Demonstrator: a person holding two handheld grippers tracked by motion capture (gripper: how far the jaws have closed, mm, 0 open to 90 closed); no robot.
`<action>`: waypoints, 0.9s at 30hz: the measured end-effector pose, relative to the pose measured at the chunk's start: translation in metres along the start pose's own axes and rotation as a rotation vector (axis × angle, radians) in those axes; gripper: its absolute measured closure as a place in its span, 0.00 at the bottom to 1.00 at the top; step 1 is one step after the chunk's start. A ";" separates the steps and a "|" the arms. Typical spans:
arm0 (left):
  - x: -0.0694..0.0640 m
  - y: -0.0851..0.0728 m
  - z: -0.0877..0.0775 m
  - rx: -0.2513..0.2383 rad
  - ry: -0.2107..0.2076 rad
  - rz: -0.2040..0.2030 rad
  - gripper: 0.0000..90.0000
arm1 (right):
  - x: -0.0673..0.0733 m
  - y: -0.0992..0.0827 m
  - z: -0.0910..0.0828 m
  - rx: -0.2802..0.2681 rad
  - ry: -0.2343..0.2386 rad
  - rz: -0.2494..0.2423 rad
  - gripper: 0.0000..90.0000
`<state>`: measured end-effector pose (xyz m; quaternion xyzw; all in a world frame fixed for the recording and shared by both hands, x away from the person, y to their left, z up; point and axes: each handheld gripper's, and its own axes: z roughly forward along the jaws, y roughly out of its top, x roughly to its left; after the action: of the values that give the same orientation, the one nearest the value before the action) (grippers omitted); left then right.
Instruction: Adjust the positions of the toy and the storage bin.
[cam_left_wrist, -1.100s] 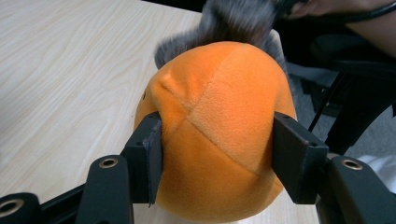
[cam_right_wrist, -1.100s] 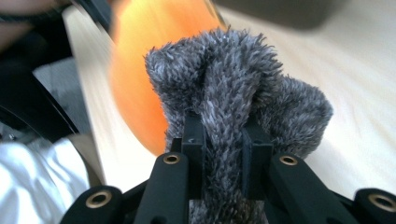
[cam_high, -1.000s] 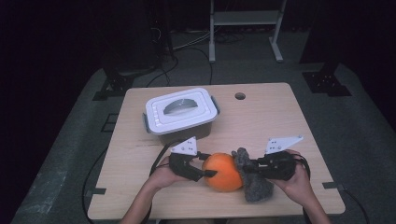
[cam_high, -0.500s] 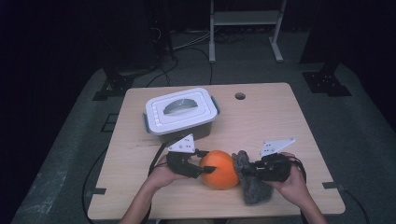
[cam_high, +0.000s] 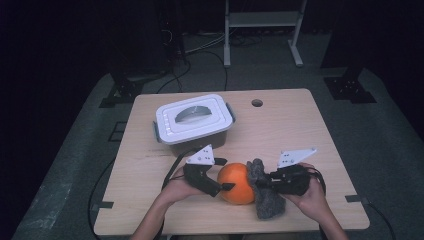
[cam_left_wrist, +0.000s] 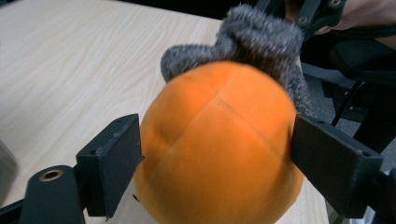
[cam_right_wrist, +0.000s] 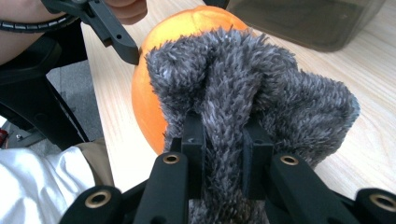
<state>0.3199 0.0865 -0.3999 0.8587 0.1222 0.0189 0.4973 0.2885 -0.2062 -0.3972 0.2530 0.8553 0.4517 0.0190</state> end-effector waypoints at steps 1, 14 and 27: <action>0.001 -0.001 0.001 0.004 -0.015 -0.011 0.18 | -0.002 -0.001 0.000 0.000 0.001 0.001 0.83; -0.008 0.001 0.000 0.022 -0.120 0.053 0.34 | -0.015 -0.010 -0.006 0.010 -0.044 0.044 0.82; -0.001 -0.007 0.014 0.025 -0.092 0.013 0.31 | -0.015 -0.008 -0.008 0.023 -0.031 0.039 0.82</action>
<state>0.3195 0.0780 -0.4127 0.8656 0.0938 -0.0187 0.4914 0.2962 -0.2230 -0.4019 0.2767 0.8550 0.4382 0.0208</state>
